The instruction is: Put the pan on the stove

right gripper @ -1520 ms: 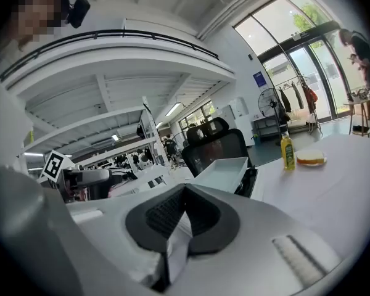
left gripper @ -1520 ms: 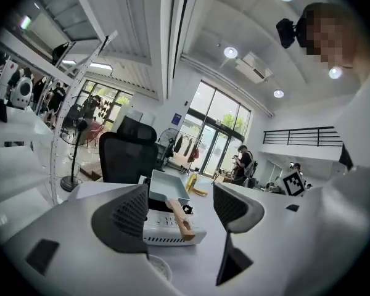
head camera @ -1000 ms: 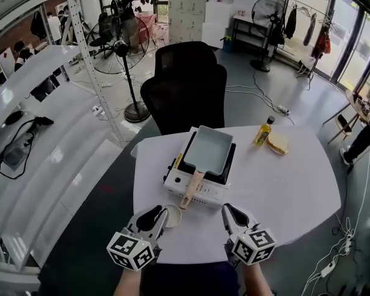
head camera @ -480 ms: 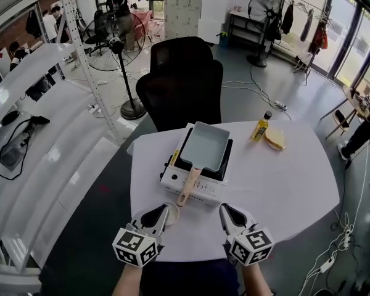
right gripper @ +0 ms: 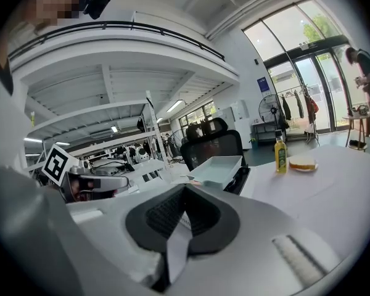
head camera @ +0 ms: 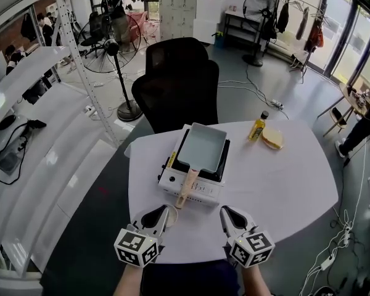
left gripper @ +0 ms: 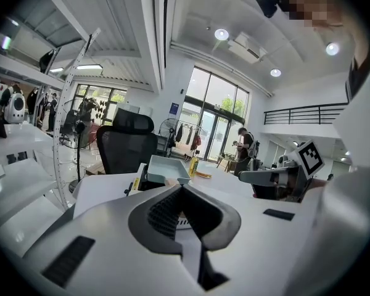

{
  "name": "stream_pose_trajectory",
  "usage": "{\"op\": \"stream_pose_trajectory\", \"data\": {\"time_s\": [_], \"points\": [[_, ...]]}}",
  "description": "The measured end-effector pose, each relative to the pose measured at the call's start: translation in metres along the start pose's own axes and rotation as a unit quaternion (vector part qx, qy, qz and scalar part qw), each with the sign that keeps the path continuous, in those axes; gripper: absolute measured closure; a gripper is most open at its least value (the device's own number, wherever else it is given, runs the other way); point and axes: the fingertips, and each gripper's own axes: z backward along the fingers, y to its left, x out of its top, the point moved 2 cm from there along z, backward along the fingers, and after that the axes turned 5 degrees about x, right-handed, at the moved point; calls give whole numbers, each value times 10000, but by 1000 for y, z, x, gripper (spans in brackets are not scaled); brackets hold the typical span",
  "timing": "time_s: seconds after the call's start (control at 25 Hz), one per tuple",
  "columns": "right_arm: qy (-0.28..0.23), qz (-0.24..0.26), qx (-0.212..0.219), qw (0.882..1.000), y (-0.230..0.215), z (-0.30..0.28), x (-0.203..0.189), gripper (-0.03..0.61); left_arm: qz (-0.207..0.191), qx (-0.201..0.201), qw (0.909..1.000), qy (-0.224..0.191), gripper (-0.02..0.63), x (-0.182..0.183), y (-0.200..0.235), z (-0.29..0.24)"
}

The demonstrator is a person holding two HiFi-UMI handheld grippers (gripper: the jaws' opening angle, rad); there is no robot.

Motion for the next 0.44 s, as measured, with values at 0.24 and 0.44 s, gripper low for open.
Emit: {"op": "stream_pose_trajectory", "data": {"time_s": [0.24, 0.44], "points": [[-6, -12, -45, 10000, -3, 1, 0, 578, -34, -58, 10000, 32, 604, 0, -2, -2], [0, -8, -53, 10000, -3, 0, -1, 578, -72, -47, 9999, 90, 604, -1, 1, -4]]}}
